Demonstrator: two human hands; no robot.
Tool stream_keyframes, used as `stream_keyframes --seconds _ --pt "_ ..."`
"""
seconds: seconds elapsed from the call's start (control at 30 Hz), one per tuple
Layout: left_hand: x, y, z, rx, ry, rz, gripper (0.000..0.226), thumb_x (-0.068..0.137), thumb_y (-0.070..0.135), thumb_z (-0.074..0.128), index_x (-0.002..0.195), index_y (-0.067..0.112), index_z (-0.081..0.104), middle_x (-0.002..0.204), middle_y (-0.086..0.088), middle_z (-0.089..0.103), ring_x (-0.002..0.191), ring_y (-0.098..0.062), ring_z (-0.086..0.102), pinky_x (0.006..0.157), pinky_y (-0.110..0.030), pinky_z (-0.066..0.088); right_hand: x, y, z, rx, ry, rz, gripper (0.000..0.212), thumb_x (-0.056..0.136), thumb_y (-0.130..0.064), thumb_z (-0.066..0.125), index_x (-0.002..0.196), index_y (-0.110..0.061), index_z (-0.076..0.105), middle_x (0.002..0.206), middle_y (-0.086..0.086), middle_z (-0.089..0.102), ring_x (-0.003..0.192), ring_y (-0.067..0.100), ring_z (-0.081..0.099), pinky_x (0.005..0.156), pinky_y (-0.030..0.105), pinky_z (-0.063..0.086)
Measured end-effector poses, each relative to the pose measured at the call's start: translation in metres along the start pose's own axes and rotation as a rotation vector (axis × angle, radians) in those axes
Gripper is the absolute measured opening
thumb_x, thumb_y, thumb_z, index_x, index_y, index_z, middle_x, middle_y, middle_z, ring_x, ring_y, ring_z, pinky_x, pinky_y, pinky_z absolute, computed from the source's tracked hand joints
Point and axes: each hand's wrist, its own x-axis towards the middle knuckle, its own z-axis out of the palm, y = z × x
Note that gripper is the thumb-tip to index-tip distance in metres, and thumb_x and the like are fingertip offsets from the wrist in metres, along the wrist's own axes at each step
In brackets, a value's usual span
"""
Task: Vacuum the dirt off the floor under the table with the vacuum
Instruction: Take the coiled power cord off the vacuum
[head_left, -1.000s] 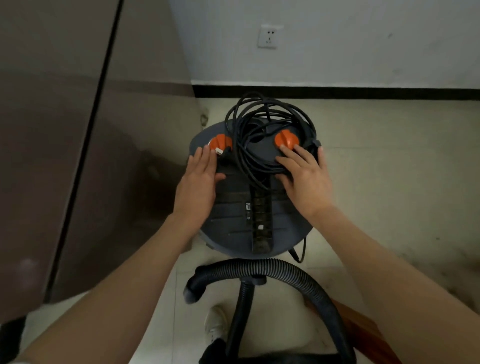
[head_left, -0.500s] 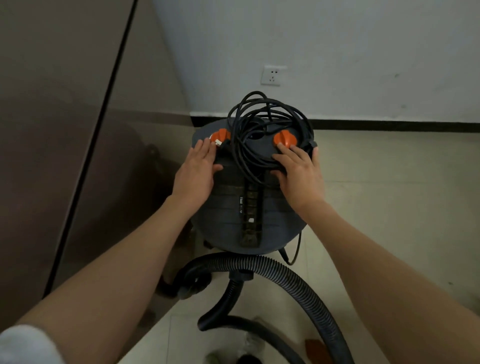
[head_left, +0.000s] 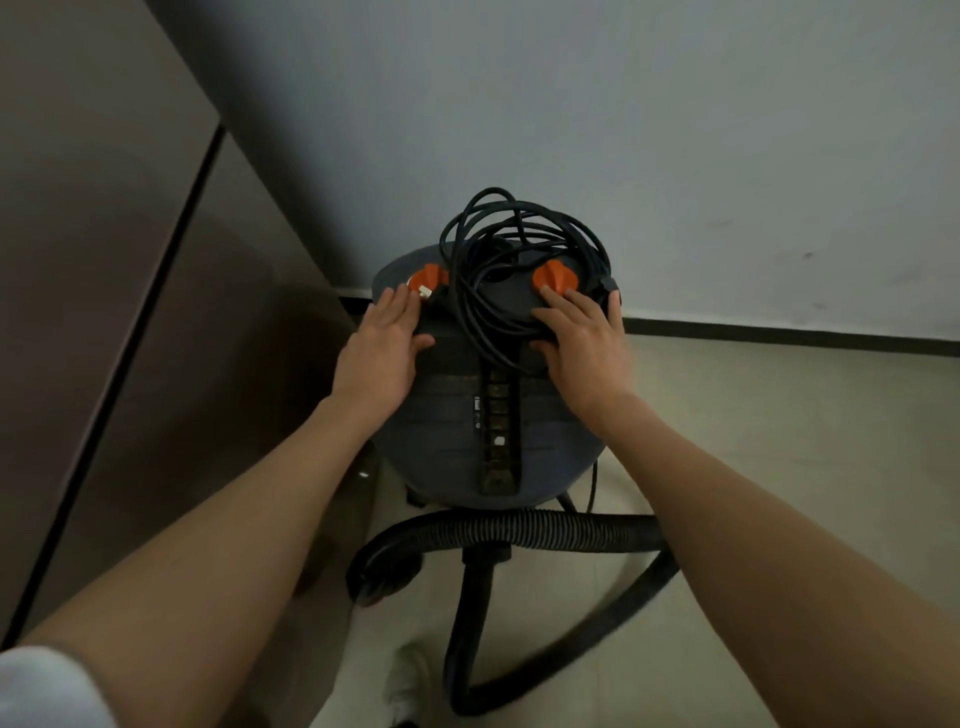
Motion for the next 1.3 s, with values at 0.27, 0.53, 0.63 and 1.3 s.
stream_keyframes --seconds 0.27,0.53,0.63,1.3 --pt "0.059 0.003 -0.013 -0.028 -0.035 -0.034 0.056 0.099 0.022 0.042 0.148 0.007 0.019 0.156 -0.012 0.015 0.145 -0.025 0.009 0.116 -0.037 0.012 0.065 0.017 -0.007 -0.037 0.002 -0.035 0.034 0.089 -0.015 0.062 0.122 -0.011 0.064 0.141 0.006 0.050 0.134 0.029 0.042 0.116 0.050 0.004" --pt "0.059 0.014 -0.019 0.020 -0.090 -0.111 0.056 0.100 0.021 0.039 0.148 0.006 0.016 0.157 -0.011 0.010 0.146 -0.021 0.003 0.117 -0.032 -0.003 0.069 0.021 -0.005 -0.007 0.003 -0.075 0.032 0.071 -0.012 0.080 0.102 -0.011 0.073 0.122 0.008 0.065 0.113 0.033 0.061 0.106 0.059 0.022" --pt "0.058 0.022 -0.022 0.084 -0.149 -0.197 0.057 0.101 0.021 0.035 0.150 0.010 0.009 0.158 -0.005 0.003 0.146 -0.018 -0.002 0.117 -0.038 -0.005 0.071 0.025 -0.009 -0.019 -0.024 -0.106 0.034 0.071 -0.017 0.081 0.103 -0.013 0.073 0.123 0.007 0.065 0.113 0.031 0.061 0.105 0.061 0.026" --pt "0.032 0.146 0.013 -1.160 0.351 -0.802 0.038 0.098 0.021 0.047 0.136 0.021 0.045 0.123 0.012 0.050 0.125 -0.008 0.043 0.098 -0.020 0.032 0.093 0.070 -0.046 -0.157 -0.524 -0.493 0.064 0.099 -0.045 0.038 0.153 -0.023 0.012 0.160 -0.007 0.008 0.147 0.012 -0.004 0.114 0.052 -0.009"
